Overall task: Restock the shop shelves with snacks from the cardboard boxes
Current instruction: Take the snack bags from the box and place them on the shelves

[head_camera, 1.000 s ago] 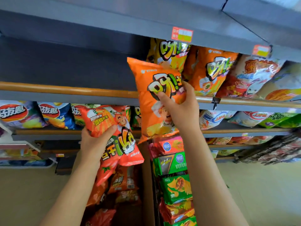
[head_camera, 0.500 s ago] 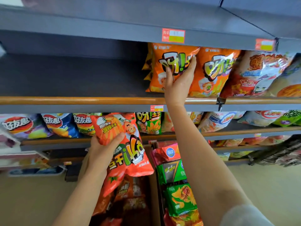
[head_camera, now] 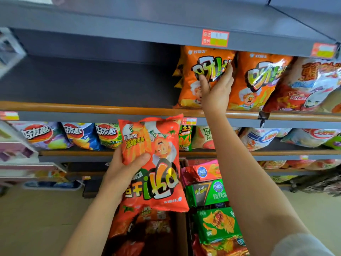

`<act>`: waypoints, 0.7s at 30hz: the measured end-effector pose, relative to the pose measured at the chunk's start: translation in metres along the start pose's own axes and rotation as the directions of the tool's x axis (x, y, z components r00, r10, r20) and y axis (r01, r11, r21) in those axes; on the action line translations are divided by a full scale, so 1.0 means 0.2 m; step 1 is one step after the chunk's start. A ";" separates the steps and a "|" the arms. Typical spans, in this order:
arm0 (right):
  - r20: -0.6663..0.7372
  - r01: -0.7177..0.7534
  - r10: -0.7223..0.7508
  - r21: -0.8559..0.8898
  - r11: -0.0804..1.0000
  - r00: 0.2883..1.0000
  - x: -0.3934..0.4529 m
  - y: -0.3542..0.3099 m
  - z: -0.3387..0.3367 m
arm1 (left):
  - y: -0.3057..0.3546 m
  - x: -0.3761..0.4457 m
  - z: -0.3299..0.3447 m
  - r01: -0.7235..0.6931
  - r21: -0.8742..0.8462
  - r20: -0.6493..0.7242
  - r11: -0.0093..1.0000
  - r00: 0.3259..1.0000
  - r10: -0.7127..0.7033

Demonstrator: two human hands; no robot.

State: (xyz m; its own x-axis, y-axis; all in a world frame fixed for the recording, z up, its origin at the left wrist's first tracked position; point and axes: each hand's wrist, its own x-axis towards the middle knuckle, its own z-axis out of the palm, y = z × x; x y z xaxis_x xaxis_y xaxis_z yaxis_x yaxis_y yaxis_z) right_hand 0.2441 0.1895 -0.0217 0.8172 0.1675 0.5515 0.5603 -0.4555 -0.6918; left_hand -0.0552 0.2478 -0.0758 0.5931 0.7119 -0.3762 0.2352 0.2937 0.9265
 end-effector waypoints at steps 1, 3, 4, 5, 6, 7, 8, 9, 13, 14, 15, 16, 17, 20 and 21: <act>0.009 -0.028 0.028 -0.025 0.999 1.000 -0.01 -0.01 -0.01 | 0.04 0.00 0.00 -0.026 -0.055 -0.019 0.998 0.999 0.025; -0.020 -0.057 0.055 -0.123 0.991 0.998 -0.05 -0.04 -0.03 | 0.13 0.01 -0.02 -0.093 -0.130 -0.054 0.987 0.995 0.087; -0.062 -0.046 0.036 -0.163 0.986 0.997 -0.09 -0.07 -0.04 | 0.18 0.02 -0.03 -0.124 -0.146 -0.063 0.981 0.991 0.116; -0.115 -0.019 0.000 -0.166 0.986 0.993 -0.14 -0.11 -0.06 | 0.23 0.04 -0.04 -0.152 -0.154 -0.072 0.976 0.987 0.142; -0.148 0.028 -0.047 -0.128 0.991 0.988 -0.19 -0.15 -0.08 | 0.27 0.05 -0.05 -0.174 -0.159 -0.080 0.972 0.983 0.163; -0.116 0.064 -0.069 -0.041 0.997 0.991 -0.25 -0.21 -0.11 | 0.31 0.07 -0.06 -0.191 -0.171 -0.085 0.967 0.980 0.179; -0.012 0.053 -0.053 0.083 0.995 0.999 -0.32 -0.27 -0.13 | 0.35 0.09 -0.07 -0.203 -0.185 -0.086 0.962 0.978 0.190; 0.177 -0.037 0.002 0.192 0.981 0.984 -0.38 -0.34 -0.16 | 0.38 0.11 -0.08 -0.215 -0.192 -0.083 0.957 0.976 0.203; 0.808 -0.337 0.065 0.170 0.926 0.585 -0.52 -0.53 -0.15 | 0.48 0.21 -0.10 -0.309 -0.217 -0.061 0.926 0.951 0.303; 0.836 -0.334 0.053 0.160 0.929 0.547 -0.52 -0.55 -0.13 | 0.51 0.23 -0.11 -0.328 -0.199 -0.049 0.924 0.945 0.325; 0.843 -0.342 0.051 0.162 0.926 0.536 -0.51 -0.57 -0.12 | 0.54 0.25 -0.11 -0.336 -0.178 -0.035 0.925 0.942 0.335; 0.845 -0.370 0.051 0.178 0.912 0.532 -0.49 -0.58 -0.12 | 0.56 0.26 -0.11 -0.327 -0.166 -0.026 0.930 0.945 0.327; 0.849 -0.388 0.046 0.192 0.902 0.526 -0.46 -0.59 -0.12 | 0.56 0.27 -0.12 -0.314 -0.167 -0.024 0.935 0.949 0.315; 0.871 -0.256 0.002 0.143 0.956 0.491 -0.38 -0.56 -0.16 | 0.55 0.29 -0.21 -0.421 -0.104 -0.163 0.901 0.901 0.402; 0.887 -0.165 0.011 0.074 0.983 0.462 -0.35 -0.56 -0.19 | 0.55 0.28 -0.26 -0.508 0.038 -0.224 0.860 0.835 0.503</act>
State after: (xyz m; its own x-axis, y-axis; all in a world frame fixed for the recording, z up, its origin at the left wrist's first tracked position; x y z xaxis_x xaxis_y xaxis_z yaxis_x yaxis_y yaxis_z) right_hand 0.1189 0.1951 0.0336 0.5034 0.8479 -0.1664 0.4260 -0.4110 -0.8060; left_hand -0.0362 0.3532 0.0037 0.4412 0.8847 0.1505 -0.0695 -0.1335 0.9886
